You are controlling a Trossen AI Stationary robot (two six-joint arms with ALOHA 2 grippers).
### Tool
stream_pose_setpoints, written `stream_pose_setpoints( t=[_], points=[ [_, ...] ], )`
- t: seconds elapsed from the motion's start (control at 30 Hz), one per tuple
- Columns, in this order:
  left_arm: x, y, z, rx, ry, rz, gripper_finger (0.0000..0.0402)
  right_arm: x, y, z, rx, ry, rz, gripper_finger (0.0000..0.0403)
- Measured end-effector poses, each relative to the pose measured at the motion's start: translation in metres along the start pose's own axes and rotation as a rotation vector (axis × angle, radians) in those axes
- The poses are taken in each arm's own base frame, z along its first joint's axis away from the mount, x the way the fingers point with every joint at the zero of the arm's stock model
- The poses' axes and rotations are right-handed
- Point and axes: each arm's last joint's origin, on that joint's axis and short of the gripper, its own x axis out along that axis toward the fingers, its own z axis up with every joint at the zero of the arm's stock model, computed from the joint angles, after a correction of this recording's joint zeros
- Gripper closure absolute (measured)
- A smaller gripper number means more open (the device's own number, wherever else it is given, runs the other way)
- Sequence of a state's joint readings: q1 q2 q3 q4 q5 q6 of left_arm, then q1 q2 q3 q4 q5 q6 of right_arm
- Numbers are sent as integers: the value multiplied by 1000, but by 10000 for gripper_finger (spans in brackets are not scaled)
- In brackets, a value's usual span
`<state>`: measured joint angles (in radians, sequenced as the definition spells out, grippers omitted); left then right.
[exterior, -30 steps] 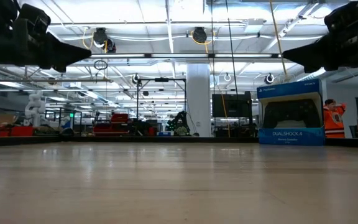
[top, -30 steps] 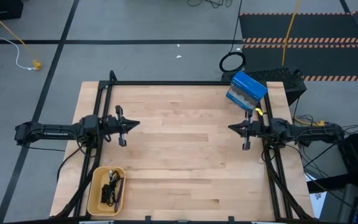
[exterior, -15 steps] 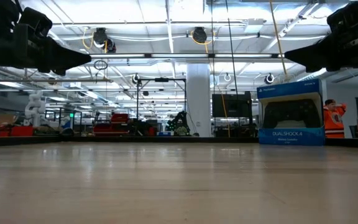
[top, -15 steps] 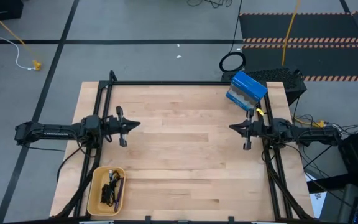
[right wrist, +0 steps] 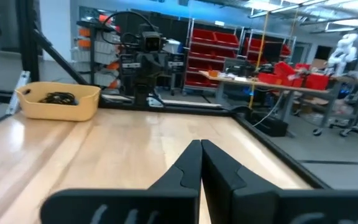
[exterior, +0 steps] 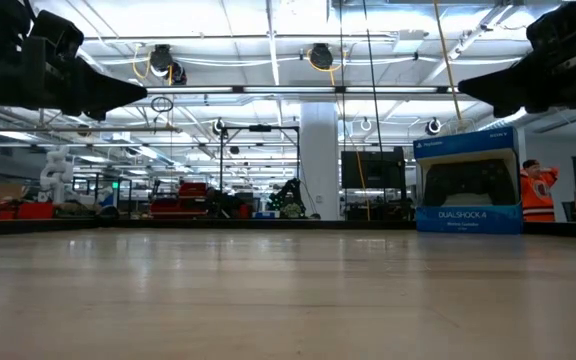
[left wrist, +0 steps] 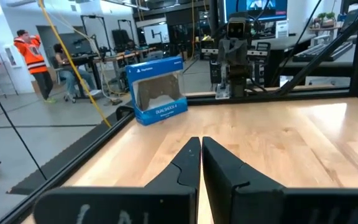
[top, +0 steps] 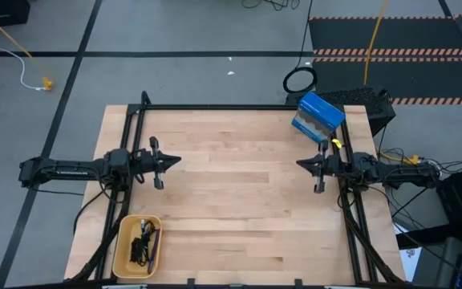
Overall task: Pick and place USB-C Cables
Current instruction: Return to Home Position
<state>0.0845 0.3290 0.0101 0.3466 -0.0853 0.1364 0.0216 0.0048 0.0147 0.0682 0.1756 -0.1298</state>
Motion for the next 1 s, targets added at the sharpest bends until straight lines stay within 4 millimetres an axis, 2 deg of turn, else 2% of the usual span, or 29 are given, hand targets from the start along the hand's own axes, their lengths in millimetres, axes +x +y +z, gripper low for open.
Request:
stream_pose_setpoints(
  t=[0.33,1.0],
  points=[
    [0,0,0,-15,-1,2,380,0,4,-3,34,20,130,403],
    [0,-1,0,-42,0,-40,398,0,3,3,-10,-39,115,403]
  ],
)
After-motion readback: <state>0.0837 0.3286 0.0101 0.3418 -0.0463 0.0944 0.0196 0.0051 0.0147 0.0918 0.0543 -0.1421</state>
